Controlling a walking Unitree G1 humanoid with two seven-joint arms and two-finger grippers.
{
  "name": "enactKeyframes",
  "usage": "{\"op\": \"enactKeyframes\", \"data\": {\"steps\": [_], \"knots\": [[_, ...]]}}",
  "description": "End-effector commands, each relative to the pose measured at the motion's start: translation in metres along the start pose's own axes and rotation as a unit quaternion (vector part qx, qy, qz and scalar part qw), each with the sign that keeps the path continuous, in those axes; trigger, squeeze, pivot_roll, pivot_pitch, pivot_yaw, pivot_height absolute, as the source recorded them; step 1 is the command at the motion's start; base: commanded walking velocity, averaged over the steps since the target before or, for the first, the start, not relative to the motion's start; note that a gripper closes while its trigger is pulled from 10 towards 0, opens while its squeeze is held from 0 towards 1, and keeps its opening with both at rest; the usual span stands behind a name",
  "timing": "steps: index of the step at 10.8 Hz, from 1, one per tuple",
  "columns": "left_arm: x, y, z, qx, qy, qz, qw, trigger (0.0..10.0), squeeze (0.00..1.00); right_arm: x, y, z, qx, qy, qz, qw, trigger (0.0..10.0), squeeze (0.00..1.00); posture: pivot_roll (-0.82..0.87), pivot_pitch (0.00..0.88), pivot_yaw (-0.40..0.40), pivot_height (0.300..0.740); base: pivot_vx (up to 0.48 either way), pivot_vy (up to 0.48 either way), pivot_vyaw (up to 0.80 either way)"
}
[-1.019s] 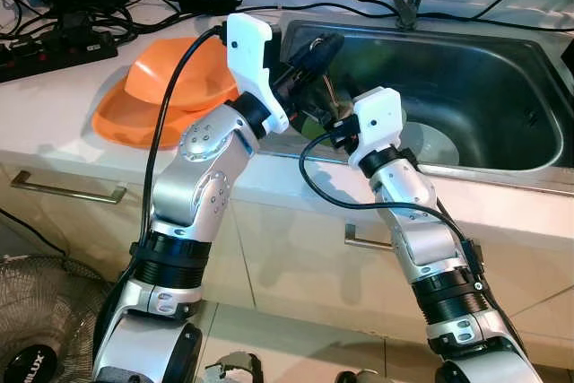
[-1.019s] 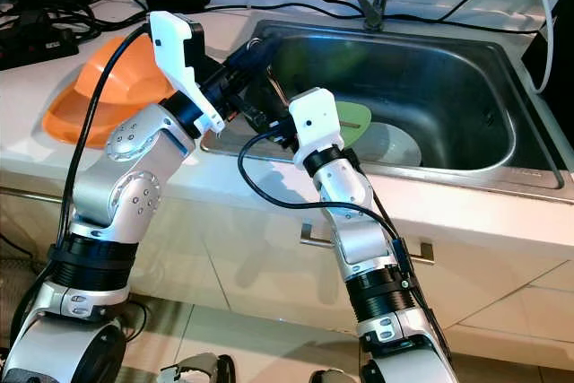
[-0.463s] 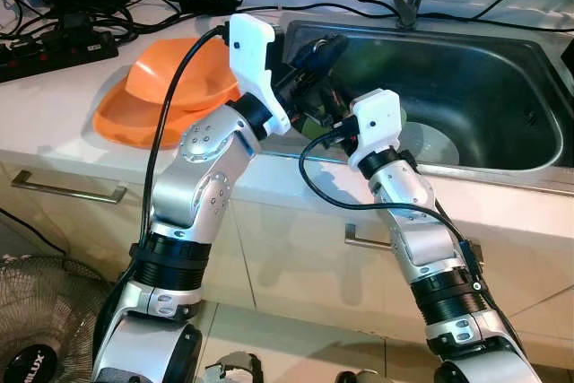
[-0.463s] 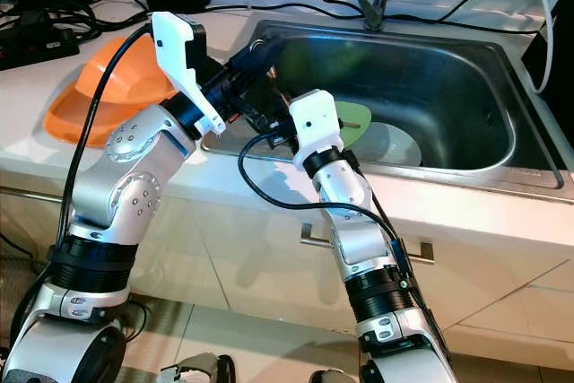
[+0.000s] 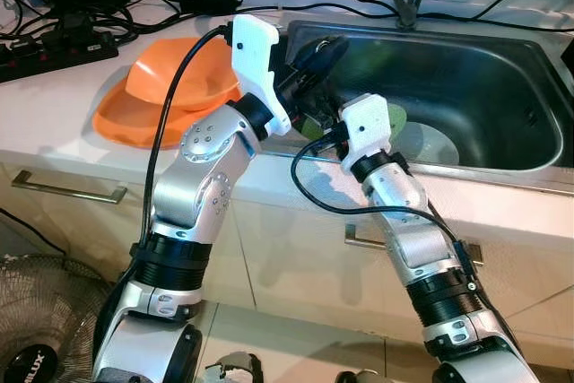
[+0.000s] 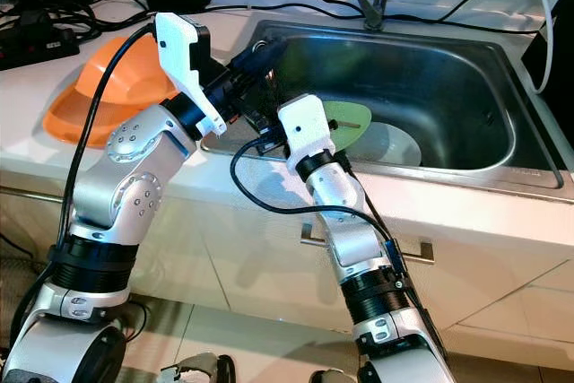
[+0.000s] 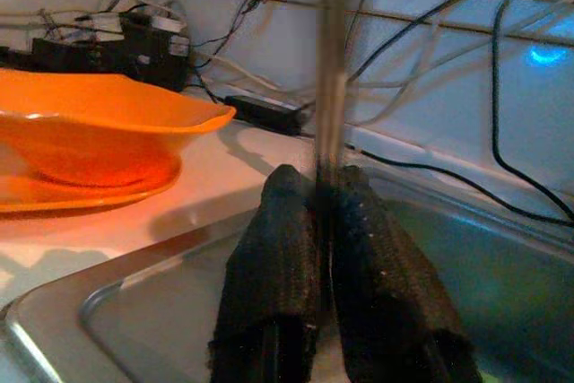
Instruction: Kitchen organization
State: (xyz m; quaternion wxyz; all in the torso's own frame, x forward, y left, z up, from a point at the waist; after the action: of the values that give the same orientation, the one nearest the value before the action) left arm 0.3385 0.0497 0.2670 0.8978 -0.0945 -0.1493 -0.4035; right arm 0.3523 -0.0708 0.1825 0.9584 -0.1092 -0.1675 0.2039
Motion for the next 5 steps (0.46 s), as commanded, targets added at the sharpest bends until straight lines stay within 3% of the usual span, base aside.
{"op": "enactKeyframes", "data": {"steps": [1, 5], "knots": [[-0.0021, 0.0052, 0.0014, -0.002, -0.006, 0.012, 1.0, 10.0, 1.0, 0.002, -0.0111, 0.0029, 0.005, -0.002, -0.022, 1.0, 0.0, 0.0, 0.09, 0.057, 0.052, 0.74, 0.0, 0.0, 0.0], [-0.0058, 0.0089, 0.0069, -0.015, -0.019, 0.019, 1.0, 10.0, 1.0, 0.0032, -0.0167, -0.0005, 0.004, 0.006, -0.037, 0.999, 0.0, 0.0, 0.1, 0.065, 0.05, 0.74, 0.0, 0.0, 0.0]]}}
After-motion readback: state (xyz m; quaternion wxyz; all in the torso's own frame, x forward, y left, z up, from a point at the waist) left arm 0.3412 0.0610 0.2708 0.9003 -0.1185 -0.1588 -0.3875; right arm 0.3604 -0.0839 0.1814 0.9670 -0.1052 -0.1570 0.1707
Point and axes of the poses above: a point about 5 cm out from each wrist's last joint towards the gripper, its own x axis pointing out of the wrist towards the gripper, its own z axis along the axis of the wrist's last joint, y = z × x, the point moved 2 cm from there along x, pointing out of the wrist towards the gripper, and after that the axes turned 3 degrees about -x, right-handed, at the moved point
